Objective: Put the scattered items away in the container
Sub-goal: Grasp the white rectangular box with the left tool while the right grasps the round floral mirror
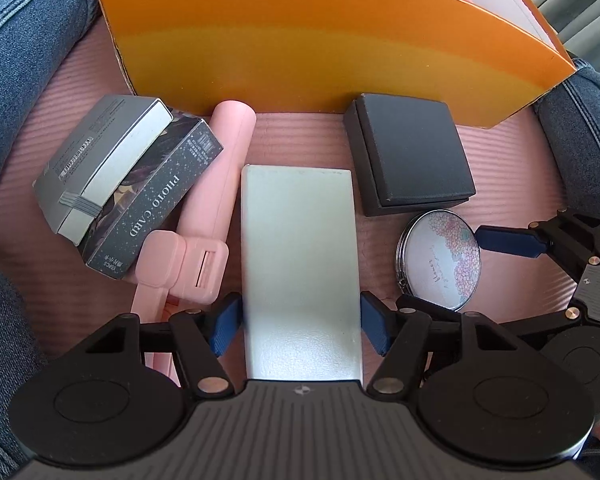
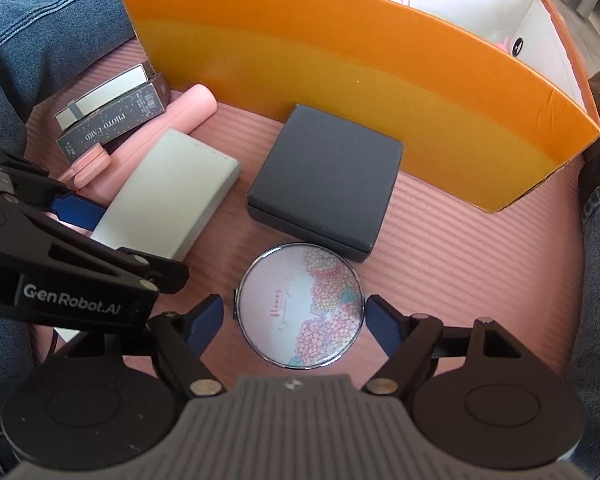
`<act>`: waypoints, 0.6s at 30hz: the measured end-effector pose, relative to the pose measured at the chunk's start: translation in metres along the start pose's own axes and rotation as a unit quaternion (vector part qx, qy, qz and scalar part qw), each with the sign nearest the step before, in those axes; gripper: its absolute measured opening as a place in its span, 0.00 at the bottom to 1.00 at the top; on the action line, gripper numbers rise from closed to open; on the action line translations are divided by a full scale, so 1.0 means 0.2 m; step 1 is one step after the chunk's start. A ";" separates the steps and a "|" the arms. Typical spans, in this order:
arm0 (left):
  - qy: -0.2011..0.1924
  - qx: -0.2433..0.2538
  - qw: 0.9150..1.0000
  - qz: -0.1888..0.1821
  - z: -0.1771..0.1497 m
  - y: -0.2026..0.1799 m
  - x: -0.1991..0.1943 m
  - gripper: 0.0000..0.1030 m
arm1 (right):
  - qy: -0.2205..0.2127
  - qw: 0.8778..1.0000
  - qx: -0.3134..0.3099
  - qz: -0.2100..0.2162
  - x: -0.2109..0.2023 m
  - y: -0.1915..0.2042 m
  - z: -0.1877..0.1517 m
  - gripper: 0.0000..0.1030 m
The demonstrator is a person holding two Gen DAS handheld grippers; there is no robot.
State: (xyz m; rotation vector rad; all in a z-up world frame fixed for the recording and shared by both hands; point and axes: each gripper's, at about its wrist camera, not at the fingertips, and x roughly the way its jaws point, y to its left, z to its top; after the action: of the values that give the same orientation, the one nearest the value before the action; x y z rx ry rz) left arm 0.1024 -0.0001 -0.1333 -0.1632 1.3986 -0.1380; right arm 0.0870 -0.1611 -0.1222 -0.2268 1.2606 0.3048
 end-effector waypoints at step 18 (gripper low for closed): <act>-0.003 -0.007 1.000 -0.020 -0.05 0.07 -0.04 0.68 | 0.002 1.000 0.029 0.006 0.01 -0.05 -0.04 0.73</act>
State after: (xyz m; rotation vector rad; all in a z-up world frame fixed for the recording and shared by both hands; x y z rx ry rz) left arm 0.0906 0.0142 -0.1304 -0.2036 1.3906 -0.1602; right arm 0.0847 -0.1736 -0.1261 -0.1707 1.2723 0.2775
